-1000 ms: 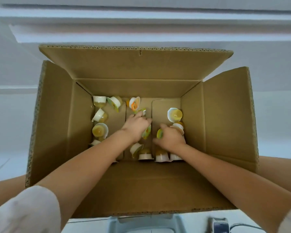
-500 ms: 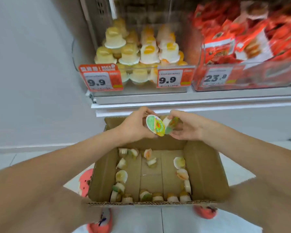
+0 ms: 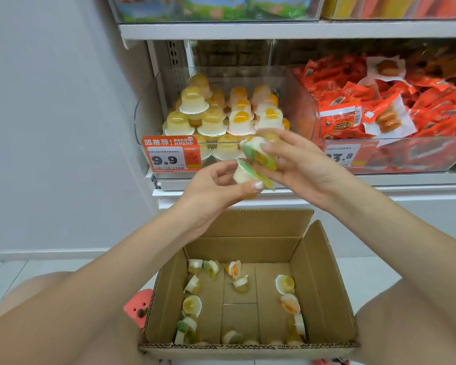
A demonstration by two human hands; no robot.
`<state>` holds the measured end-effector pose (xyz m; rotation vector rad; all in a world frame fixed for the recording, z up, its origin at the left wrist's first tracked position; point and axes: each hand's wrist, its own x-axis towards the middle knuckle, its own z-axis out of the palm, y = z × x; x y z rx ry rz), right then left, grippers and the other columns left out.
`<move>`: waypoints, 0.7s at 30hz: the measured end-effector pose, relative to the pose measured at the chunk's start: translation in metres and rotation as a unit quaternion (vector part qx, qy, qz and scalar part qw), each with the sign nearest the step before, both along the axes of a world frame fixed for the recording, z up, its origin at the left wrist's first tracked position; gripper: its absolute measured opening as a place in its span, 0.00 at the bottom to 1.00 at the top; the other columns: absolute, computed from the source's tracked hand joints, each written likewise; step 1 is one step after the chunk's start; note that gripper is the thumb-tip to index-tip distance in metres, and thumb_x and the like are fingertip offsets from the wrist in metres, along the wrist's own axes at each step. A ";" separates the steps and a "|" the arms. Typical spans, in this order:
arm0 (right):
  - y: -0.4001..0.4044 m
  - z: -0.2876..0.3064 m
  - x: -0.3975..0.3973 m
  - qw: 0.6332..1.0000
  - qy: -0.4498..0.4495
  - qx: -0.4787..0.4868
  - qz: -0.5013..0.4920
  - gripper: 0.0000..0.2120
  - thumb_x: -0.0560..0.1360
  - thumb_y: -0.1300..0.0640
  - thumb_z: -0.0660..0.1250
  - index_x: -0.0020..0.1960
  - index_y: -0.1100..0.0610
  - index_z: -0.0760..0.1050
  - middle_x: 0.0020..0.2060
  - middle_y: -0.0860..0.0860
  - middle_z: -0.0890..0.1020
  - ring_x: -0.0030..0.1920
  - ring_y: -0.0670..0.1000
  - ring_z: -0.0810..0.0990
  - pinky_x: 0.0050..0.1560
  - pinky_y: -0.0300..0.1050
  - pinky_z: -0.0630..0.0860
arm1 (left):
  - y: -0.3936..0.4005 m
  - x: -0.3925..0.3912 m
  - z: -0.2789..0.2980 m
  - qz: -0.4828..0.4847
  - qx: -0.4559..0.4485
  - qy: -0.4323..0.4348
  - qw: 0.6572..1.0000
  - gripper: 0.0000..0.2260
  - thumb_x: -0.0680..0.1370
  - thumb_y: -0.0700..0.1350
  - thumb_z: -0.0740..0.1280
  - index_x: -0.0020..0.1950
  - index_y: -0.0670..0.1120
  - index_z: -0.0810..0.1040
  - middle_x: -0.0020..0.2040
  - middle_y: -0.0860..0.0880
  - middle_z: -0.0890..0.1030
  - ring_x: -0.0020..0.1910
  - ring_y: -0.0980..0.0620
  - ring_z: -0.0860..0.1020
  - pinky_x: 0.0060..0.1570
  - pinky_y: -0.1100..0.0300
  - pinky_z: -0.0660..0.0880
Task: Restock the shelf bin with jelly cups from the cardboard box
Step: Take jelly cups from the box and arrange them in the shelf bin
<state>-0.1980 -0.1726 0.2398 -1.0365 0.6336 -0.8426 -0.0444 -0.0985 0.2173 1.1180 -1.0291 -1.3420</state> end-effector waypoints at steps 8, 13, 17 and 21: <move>-0.002 0.009 0.008 0.977 0.086 -0.183 0.070 0.22 0.72 0.59 0.68 0.65 0.58 0.70 0.47 0.52 0.79 0.49 0.48 0.78 0.54 0.41 0.76 | -0.002 -0.004 0.008 0.018 0.025 0.231 0.973 0.12 0.70 0.43 0.67 0.51 0.41 0.81 0.51 0.43 0.82 0.55 0.46 0.80 0.53 0.53 0.79; -0.004 0.007 0.006 0.969 0.101 -0.197 0.110 0.23 0.73 0.61 0.69 0.66 0.57 0.66 0.50 0.53 0.79 0.52 0.51 0.78 0.58 0.48 0.76 | 0.000 -0.005 0.013 0.026 0.059 0.336 0.940 0.10 0.69 0.41 0.68 0.47 0.39 0.84 0.51 0.40 0.83 0.56 0.43 0.81 0.54 0.52 0.79; -0.003 0.009 -0.002 0.961 0.131 -0.206 0.133 0.28 0.70 0.62 0.71 0.67 0.56 0.64 0.50 0.49 0.80 0.52 0.47 0.81 0.53 0.41 0.77 | 0.001 -0.005 0.012 0.028 0.078 0.363 0.928 0.19 0.70 0.42 0.69 0.59 0.38 0.76 0.54 0.38 0.82 0.54 0.44 0.81 0.52 0.52 0.80; -0.001 0.006 -0.004 0.948 0.178 -0.236 0.116 0.30 0.65 0.64 0.75 0.62 0.56 0.63 0.48 0.49 0.81 0.50 0.45 0.81 0.52 0.38 0.77 | 0.001 -0.007 0.010 0.039 0.106 0.351 0.930 0.22 0.69 0.44 0.70 0.60 0.37 0.75 0.54 0.38 0.82 0.52 0.44 0.82 0.52 0.53 0.79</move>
